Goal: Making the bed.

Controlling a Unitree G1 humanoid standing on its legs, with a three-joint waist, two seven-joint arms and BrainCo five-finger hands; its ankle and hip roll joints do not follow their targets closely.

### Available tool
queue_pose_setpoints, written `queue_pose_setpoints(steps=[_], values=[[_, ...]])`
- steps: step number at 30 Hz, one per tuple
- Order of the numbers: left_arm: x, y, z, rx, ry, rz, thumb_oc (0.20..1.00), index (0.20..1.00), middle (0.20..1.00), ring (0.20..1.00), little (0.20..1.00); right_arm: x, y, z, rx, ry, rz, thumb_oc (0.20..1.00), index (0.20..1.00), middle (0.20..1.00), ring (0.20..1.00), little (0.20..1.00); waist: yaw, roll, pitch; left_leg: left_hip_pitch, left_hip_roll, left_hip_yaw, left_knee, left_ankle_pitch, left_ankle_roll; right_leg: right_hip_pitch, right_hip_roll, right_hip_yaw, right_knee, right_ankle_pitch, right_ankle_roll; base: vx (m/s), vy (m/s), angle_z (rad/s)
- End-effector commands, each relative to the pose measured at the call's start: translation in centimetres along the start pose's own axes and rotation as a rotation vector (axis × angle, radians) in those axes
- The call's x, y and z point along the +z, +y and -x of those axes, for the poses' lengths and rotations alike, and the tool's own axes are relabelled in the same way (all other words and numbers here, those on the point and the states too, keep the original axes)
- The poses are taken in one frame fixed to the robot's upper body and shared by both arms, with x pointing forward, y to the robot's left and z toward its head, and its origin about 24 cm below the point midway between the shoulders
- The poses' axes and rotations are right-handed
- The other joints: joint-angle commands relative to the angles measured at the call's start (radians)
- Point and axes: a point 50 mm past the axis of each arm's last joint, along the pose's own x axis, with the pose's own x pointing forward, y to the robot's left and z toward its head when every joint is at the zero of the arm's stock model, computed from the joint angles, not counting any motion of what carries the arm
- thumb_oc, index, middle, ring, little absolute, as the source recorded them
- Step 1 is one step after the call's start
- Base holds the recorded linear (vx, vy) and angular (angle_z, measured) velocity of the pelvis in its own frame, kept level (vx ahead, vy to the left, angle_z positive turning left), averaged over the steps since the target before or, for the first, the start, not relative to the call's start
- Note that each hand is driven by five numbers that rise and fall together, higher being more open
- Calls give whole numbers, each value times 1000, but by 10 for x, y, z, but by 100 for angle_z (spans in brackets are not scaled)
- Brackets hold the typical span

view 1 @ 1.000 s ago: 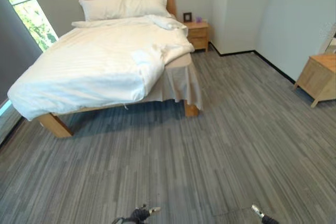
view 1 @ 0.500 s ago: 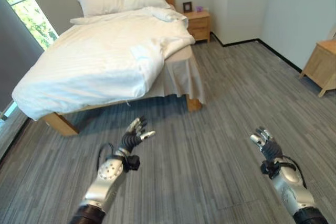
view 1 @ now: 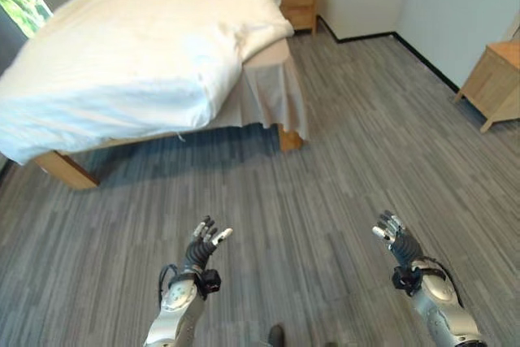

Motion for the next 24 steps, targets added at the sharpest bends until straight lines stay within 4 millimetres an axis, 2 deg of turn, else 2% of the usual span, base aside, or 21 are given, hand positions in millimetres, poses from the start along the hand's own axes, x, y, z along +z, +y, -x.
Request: queue_pose_setpoints(steps=[1, 2, 6, 7, 8, 9, 10, 11, 12, 13, 15, 16, 18, 19, 20, 21, 23, 24], values=[[40, 11, -9, 51, -176, -28, 1000, 1000, 1000, 1000, 1000, 7, 25, -7, 6, -112, -405, 1000, 1000, 1000, 1000, 1000, 15, -69, 32, 75, 8, -47, -40, -44, -34, 129, -130, -2, -349, 338, 164, 37, 108, -3], [39, 14, -8, 67, -174, -21, 1000, 1000, 1000, 1000, 1000, 4, 29, -6, -2, -110, -472, 1000, 1000, 1000, 1000, 1000, 17, -71, 35, 72, 2, -47, -40, -46, -30, 128, -135, 1, -349, 348, 169, 18, 67, -4], [40, 21, -7, 87, -181, -14, 1000, 1000, 1000, 1000, 1000, 4, 29, -4, 19, -108, -473, 1000, 1000, 1000, 1000, 1000, 22, -71, 40, 78, -14, -52, -40, -57, -18, 117, -153, 10, -311, 360, 177, 37, 105, -5], [43, 26, -8, 100, -191, -27, 1000, 1000, 1000, 1000, 1000, 8, 33, -4, 68, -118, -439, 1000, 1000, 1000, 1000, 1000, 29, -61, 53, 86, -25, -55, -40, -68, 0, 64, -175, 19, -189, 365, 184, 25, 197, 2], [43, 27, -7, 97, -190, -34, 1000, 1000, 1000, 1000, 1000, 9, 34, -3, 76, -119, -430, 1000, 1000, 1000, 1000, 1000, 30, -55, 57, 92, -29, -54, -40, -73, 6, 36, -183, 27, -134, 383, 187, 9, 162, -6], [43, 27, -7, 97, -190, -34, 1000, 1000, 1000, 1000, 1000, 9, 34, -3, 76, -119, -430, 1000, 1000, 1000, 1000, 1000, 31, -56, 57, 92, -30, -53, -40, -73, 6, 33, -184, 29, -131, 381, 187, 32, 213, -9], [42, 30, -6, 107, -185, -52, 1000, 1000, 1000, 1000, 1000, 10, 35, -3, 85, -126, -415, 1000, 1000, 1000, 1000, 1000, 32, -34, 80, 117, -38, -44, -40, -83, 26, -37, -217, 18, 38, 456, 198, 81, 233, -4], [41, 30, -5, 103, -183, -54, 1000, 1000, 1000, 1000, 1000, 10, 37, -3, 84, -125, -420, 1000, 1000, 1000, 1000, 1000, 27, -19, 84, 135, -35, -46, -40, -92, 31, -60, -225, 13, 99, 469, 196, 82, 232, -1], [41, 30, -5, 104, -183, -54, 1000, 1000, 1000, 1000, 1000, 10, 37, -3, 84, -125, -420, 1000, 1000, 1000, 1000, 1000, 27, -20, 85, 136, -37, -45, -40, -92, 31, -62, -226, 15, 103, 467, 196, 202, 124, -11], [40, 29, -5, 100, -187, -45, 1000, 1000, 1000, 1000, 1000, 9, 36, -2, 77, -123, -429, 1000, 1000, 1000, 1000, 1000, 3, 2, 93, 161, -22, -65, -40, -79, 27, -120, -187, 48, 143, 456, 191, 235, 64, -20], [40, 29, -4, 99, -191, -42, 1000, 1000, 1000, 1000, 1000, 8, 35, -1, 75, -123, -431, 1000, 1000, 1000, 1000, 1000, -8, 8, 94, 177, -15, -74, -40, -78, 22, -139, -172, 57, 128, 438, 186, 279, 23, 20], [42, 27, -5, 87, -198, -42, 1000, 1000, 1000, 1000, 1000, 4, 29, 3, 46, -115, -447, 1000, 1000, 1000, 1000, 1000, -33, 11, 92, 211, -14, -97, -40, -83, 12, -173, -130, 69, 41, 407, 174, 347, -47, 64], [44, 24, -7, 65, -206, -59, 1000, 1000, 1000, 1000, 1000, -2, 20, 8, 12, -102, -457, 1000, 1000, 1000, 1000, 1000, -63, 13, 97, 258, -9, -137, -40, -108, -3, -168, -96, 72, -109, 399, 172, 376, -70, 57], [44, 24, -7, 65, -206, -59, 1000, 1000, 1000, 1000, 1000, -2, 20, 8, 12, -102, -457, 1000, 1000, 1000, 1000, 1000, -64, 14, 99, 260, -7, -138, -40, -108, -3, -165, -95, 71, -111, 399, 172, 481, -126, 62], [48, 20, -9, 43, -219, -71, 1000, 1000, 1000, 1000, 1000, -10, 15, 13, -6, -78, -459, 1000, 1000, 1000, 1000, 1000, -94, 11, 93, 308, -2, -185, -40, -122, -16, -192, -62, 86, -253, 441, 190, 465, -127, 68], [50, 16, -11, 32, -229, -67, 1000, 1000, 1000, 1000, 1000, -13, 14, 16, -16, -71, -470, 1000, 1000, 1000, 1000, 1000, -110, 5, 86, 320, 2, -203, -40, -124, -21, -195, -53, 103, -299, 457, 197, 628, -176, 50], [51, 9, -13, 16, -238, -53, 1000, 1000, 1000, 1000, 1000, -15, 11, 19, -22, -66, -463, 1000, 1000, 1000, 1000, 1000, -124, 10, 70, 361, 14, -232, -40, -123, -31, -197, -41, 106, -323, 482, 206, 466, -143, 80], [50, 4, -13, -5, -236, -44, 1000, 1000, 1000, 1000, 1000, -16, 10, 21, -26, -63, -462, 1000, 1000, 1000, 1000, 1000, -129, 14, 59, 378, 22, -241, -40, -113, -43, -180, -40, 103, -309, 473, 198, 305, -99, 101]])
